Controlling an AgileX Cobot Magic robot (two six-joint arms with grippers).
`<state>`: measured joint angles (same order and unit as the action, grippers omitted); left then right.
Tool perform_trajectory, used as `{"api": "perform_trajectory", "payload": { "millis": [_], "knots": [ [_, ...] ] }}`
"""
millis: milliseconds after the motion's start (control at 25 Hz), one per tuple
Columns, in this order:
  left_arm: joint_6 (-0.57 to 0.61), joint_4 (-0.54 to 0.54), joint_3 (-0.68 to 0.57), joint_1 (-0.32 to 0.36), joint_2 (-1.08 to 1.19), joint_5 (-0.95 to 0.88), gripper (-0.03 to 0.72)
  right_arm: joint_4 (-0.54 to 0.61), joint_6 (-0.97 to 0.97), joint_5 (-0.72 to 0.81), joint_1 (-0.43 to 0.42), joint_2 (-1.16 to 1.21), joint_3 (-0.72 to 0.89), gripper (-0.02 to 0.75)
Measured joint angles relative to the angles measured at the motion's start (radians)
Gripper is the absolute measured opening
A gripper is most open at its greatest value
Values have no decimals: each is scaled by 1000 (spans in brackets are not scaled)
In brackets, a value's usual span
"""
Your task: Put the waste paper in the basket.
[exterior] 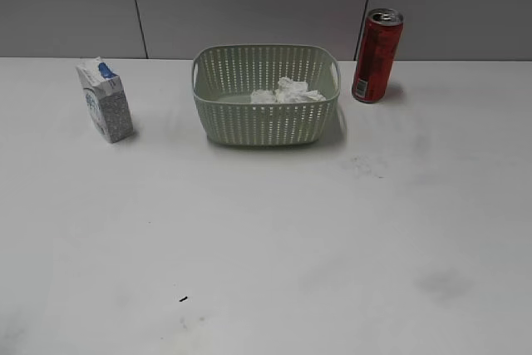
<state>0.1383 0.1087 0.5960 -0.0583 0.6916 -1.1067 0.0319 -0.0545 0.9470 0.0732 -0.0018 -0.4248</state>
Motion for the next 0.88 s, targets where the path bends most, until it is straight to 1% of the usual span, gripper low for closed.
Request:
{"api": "perform_trajectory", "payload": {
  "millis": [80,160,440,880],
  "knots": [
    [0,0,-54,0,-83,20,578,0,0,0,0,0,0,589],
    [0,0,-73,0,-160,38,578,1,1,0,0,0,0,589],
    [0,-5,-79,0,-395,67,578,1,1,0,0,0,0,589],
    [0,-7,-81,0,-631,66,575,1,1,0,0,0,0,589]
  ]
}}
